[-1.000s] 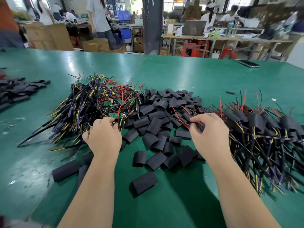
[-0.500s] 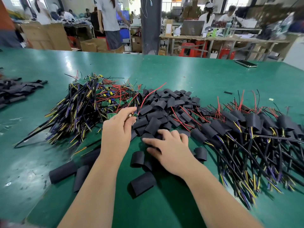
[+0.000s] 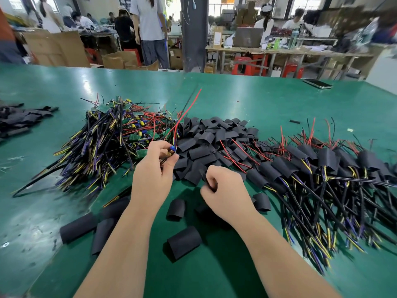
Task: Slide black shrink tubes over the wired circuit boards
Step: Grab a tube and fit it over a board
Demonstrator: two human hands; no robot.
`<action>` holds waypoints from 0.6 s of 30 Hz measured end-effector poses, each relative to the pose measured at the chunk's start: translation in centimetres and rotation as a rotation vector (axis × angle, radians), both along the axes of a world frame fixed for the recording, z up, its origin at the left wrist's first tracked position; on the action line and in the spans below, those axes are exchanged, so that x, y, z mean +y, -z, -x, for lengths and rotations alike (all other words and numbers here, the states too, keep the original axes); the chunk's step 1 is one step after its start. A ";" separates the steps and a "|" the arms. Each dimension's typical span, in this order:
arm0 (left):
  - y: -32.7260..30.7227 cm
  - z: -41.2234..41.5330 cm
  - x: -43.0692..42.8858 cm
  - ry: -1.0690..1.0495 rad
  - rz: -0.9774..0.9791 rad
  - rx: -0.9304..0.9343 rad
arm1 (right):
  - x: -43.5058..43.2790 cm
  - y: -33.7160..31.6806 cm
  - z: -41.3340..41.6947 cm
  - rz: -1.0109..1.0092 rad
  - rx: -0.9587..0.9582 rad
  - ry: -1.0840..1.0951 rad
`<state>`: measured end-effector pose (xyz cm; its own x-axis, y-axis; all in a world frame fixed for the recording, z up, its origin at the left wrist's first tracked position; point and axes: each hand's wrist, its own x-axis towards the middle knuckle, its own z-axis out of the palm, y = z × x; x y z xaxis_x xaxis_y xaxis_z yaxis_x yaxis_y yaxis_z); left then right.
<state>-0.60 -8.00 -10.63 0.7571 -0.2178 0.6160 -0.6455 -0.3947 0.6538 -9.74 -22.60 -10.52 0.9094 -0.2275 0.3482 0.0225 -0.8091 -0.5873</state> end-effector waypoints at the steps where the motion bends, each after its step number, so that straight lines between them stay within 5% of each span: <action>1: 0.0 0.1 0.0 0.021 0.000 0.013 | -0.2 -0.1 0.0 -0.050 -0.022 0.025; 5: 0.1 0.1 -0.1 0.090 -0.046 0.017 | -1.2 -0.5 0.0 -0.323 -0.101 0.094; 9: 0.4 0.2 -0.4 0.161 -0.076 0.043 | -2.7 -1.5 0.1 -1.077 -0.246 0.058; 12: 0.4 0.2 -0.4 0.195 -0.080 0.046 | -3.8 -2.3 0.4 -1.464 -0.368 -0.012; 18: 0.5 0.4 -0.5 0.222 -0.105 0.008 | -5.5 -3.4 1.3 -1.788 -0.532 -0.030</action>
